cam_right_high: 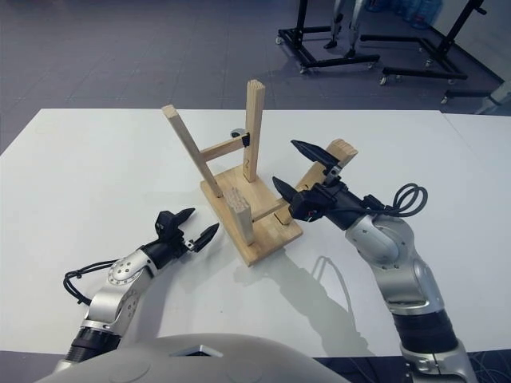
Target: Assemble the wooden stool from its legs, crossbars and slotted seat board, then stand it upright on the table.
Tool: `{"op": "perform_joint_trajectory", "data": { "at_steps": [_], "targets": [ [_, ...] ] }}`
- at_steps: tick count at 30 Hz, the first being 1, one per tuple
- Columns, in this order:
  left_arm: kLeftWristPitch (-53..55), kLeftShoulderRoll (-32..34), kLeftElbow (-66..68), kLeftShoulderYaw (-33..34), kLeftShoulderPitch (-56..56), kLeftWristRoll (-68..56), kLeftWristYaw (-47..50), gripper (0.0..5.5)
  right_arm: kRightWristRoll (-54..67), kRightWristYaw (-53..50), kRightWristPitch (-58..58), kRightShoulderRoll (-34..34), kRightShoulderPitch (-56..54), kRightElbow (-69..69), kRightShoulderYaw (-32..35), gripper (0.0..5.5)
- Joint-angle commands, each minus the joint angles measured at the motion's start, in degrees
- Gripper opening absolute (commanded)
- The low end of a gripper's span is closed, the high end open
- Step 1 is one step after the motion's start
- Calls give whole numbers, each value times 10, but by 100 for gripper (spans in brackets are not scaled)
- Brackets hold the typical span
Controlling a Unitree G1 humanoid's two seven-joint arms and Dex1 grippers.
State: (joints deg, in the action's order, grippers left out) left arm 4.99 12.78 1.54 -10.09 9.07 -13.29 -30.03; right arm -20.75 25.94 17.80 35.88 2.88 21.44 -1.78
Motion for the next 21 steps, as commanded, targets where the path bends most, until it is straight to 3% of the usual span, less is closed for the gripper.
{"op": "perform_joint_trajectory", "data": {
  "at_steps": [1, 9, 14, 21],
  "targets": [
    [38, 6, 69, -6, 29, 22, 9, 465, -26, 44, -11, 20, 44, -49, -54, 438],
    [32, 9, 89, 1, 7, 21, 4, 465, -10, 5, 7, 8, 38, -69, -60, 438],
    [27, 5, 84, 6, 20, 18, 8, 465, 28, -56, 109, 0, 13, -30, -19, 438],
    [23, 1, 83, 12, 29, 17, 9, 465, 76, -66, 139, -2, -64, -30, 17, 438]
  ]
}}
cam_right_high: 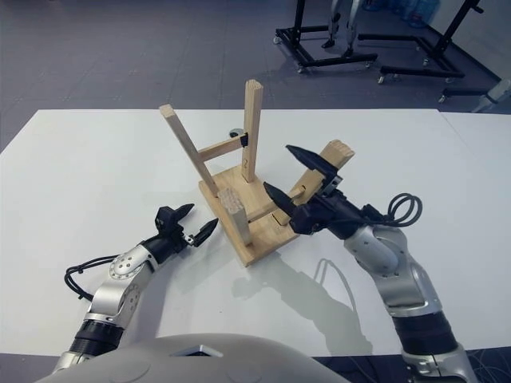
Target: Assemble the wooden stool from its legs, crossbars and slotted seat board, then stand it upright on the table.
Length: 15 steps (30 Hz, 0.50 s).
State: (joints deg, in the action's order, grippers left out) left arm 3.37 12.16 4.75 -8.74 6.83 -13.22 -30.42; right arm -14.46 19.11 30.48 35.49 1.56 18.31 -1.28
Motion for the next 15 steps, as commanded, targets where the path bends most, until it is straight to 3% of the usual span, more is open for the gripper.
{"op": "perform_joint_trajectory", "data": {
  "at_steps": [1, 4, 10, 15],
  "targets": [
    [39, 7, 51, -1, 52, 16, 13, 465, 15, 1, 10, 0, -66, -3, 14, 438],
    [42, 7, 50, -2, 50, 18, 11, 465, -10, 12, 2, 4, -70, -22, -1, 438],
    [49, 16, 49, -2, 42, 18, 3, 465, -84, 72, -3, 43, 36, -87, -80, 438],
    [48, 22, 50, 4, 45, 17, -2, 465, -56, 56, -12, 30, 9, -70, -71, 438]
  ]
}}
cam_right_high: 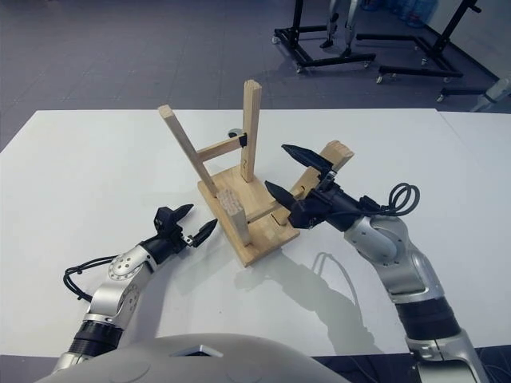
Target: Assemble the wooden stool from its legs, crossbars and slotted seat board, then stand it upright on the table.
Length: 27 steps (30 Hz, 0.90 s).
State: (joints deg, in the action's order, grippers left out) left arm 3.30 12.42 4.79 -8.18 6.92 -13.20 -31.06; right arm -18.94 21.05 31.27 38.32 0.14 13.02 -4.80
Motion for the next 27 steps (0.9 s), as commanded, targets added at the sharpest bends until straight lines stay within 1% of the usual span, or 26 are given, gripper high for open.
{"op": "perform_joint_trajectory", "data": {
  "at_steps": [1, 3, 5, 7, 10, 12, 14, 16, 19, 21, 25, 27],
  "targets": [
    [48, 18, 50, -2, 45, 17, 5, 465, 0, 34, -22, -2, 16, -11, -32, 438],
    [48, 18, 50, -1, 46, 16, 4, 465, 53, 23, -31, -18, -19, 10, -10, 438],
    [46, 18, 49, 3, 51, 15, 6, 465, 168, 37, -8, -31, -66, 29, 1, 438],
    [48, 18, 48, 6, 49, 12, 6, 465, 236, 50, 10, -34, -84, 32, 15, 438],
    [52, 22, 38, 12, 52, 7, 5, 465, 291, 59, -8, -34, -107, 33, 40, 438],
    [50, 26, 33, 17, 58, 5, 6, 465, 316, 49, -33, -40, -131, 25, 64, 438],
    [54, 37, 15, 24, 69, 5, 7, 465, 352, 16, -83, -53, -151, 5, 105, 438],
    [62, 54, -47, 49, 100, -22, -1, 465, 404, -7, -138, -63, -164, -28, 150, 438],
    [67, 70, -149, 110, 158, -88, -16, 465, 452, 16, -190, -59, -141, -62, 182, 438],
    [82, 90, -218, 130, 191, -120, -34, 465, 461, 20, -214, -60, -116, -73, 202, 438],
    [129, 116, -315, 129, 202, -157, -45, 465, 497, 16, -272, -70, -70, -73, 246, 438],
    [150, 120, -349, 127, 190, -171, -40, 465, 514, 31, -300, -72, -41, -69, 252, 438]
  ]
}}
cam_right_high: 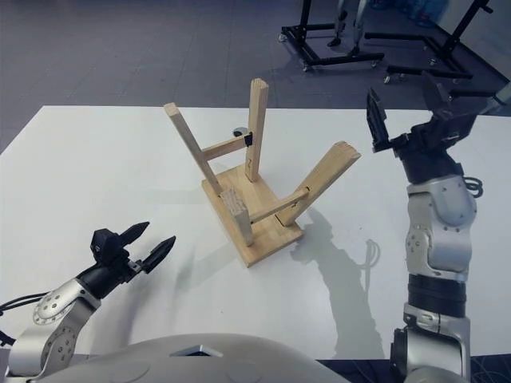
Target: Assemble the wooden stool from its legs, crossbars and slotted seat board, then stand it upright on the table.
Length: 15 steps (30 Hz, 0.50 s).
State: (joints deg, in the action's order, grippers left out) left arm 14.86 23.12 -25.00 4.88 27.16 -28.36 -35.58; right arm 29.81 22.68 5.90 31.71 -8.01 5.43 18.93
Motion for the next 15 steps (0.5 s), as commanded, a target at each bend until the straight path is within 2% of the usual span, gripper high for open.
{"op": "perform_joint_trajectory", "data": {
  "at_steps": [1, 6, 15],
  "targets": [
    [46, 17, -63, -10, -28, -20, 7, 465, 30, 21, -58, -9, 59, 10, 15, 438],
    [96, 38, -97, -15, -67, -40, 8, 465, 25, 27, -85, -45, 130, 46, 1, 438],
    [149, 54, -98, -42, -135, -41, 22, 465, -3, 20, -89, -86, 176, 85, -21, 438]
  ]
}}
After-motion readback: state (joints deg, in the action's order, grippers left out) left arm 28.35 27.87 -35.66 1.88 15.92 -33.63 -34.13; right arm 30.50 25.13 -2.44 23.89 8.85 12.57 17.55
